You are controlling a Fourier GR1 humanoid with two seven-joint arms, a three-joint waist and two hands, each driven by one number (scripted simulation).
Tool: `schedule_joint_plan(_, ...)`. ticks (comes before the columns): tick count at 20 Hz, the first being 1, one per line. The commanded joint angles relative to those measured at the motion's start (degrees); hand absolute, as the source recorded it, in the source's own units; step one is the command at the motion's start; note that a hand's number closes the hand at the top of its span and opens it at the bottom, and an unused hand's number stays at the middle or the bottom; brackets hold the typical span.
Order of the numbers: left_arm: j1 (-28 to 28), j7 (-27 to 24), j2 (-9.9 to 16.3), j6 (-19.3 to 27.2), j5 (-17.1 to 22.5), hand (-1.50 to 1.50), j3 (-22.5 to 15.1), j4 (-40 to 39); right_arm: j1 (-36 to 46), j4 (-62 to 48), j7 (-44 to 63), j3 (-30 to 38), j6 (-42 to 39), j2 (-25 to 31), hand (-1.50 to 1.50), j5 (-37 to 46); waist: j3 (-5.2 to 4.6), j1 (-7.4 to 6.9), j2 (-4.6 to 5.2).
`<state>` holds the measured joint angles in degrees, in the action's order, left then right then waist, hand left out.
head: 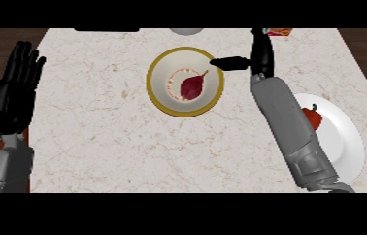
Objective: Pick the pear from the plate and place it in the bowl
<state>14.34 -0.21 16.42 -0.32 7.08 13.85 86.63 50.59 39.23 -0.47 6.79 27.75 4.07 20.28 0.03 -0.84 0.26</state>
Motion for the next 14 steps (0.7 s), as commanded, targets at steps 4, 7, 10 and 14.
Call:
schedule_joint_plan(4, -0.32, 2.17, -0.61, 1.51, -0.81, 0.0, -0.68, 2.94, -7.3, 2.07, -9.86, 8.09, -7.98, 8.25, -1.5, -9.1, 0.03, 0.58, -0.17)
schedule_joint_plan(7, -0.5, -0.69, 1.05, -0.7, 0.58, 0.0, 1.6, -0.81, -9.94, 3.21, -13.41, 11.68, -13.21, 12.75, -1.5, -13.18, 0.02, 0.88, -0.16)
schedule_joint_plan(10, 3.0, 1.44, 1.1, 0.63, -0.1, 0.0, 1.21, -2.33, -11.01, 1.8, -16.41, 13.24, -18.31, 16.55, -1.5, -15.15, 0.02, 0.75, -0.03)
schedule_joint_plan(14, -0.58, -0.38, 2.27, -2.58, 1.43, 0.0, 2.26, -1.19, -11.12, -1.87, -16.91, 15.41, -24.62, 21.84, -1.5, -17.61, 0.0, 0.32, -0.09)
